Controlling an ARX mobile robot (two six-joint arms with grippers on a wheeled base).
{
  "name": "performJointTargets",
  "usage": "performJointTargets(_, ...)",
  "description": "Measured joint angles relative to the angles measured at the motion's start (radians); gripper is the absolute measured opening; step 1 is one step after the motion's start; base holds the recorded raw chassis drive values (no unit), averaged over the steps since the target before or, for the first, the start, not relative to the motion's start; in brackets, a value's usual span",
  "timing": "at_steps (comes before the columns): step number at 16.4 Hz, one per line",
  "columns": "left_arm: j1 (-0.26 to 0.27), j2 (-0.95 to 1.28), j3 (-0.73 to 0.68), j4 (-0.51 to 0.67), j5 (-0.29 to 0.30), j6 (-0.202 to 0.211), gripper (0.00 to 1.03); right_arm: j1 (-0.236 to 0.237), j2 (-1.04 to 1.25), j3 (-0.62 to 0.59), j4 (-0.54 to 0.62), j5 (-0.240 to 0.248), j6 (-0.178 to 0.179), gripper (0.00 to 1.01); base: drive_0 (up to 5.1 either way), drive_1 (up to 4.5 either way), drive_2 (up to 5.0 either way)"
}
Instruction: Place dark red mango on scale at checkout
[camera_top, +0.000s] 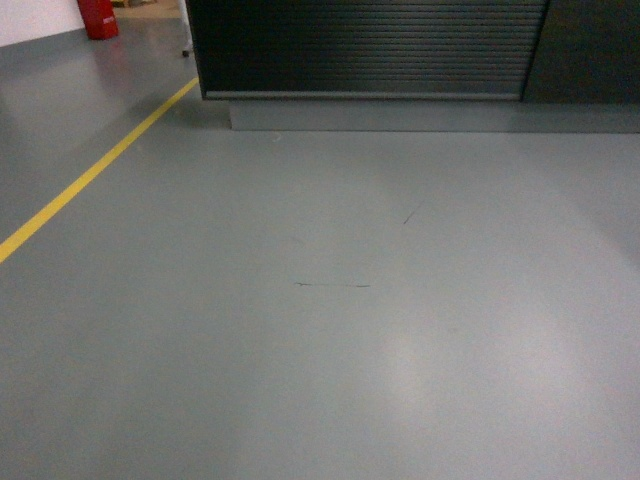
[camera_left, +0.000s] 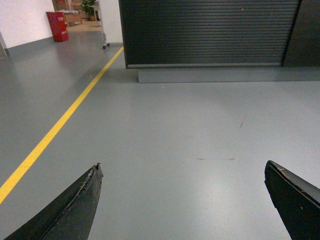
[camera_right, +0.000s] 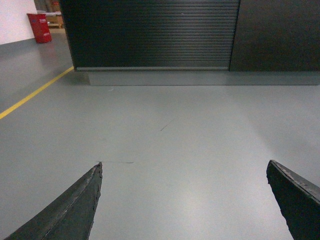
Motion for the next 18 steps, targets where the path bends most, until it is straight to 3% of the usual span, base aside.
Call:
performJointTargets(9, 0.0, 0.0, 0.0, 0.0, 0.0, 0.0, 0.98, 0.0, 0.0, 0.0, 0.0, 0.0, 0.0, 0.98, 0.0, 0.0, 0.0)
performJointTargets(18, 0.0, 0.0, 0.0, 0.002, 0.0, 0.0, 0.98, 0.0, 0.0, 0.0, 0.0, 0.0, 0.0, 0.98, 0.0, 1.12, -1.1)
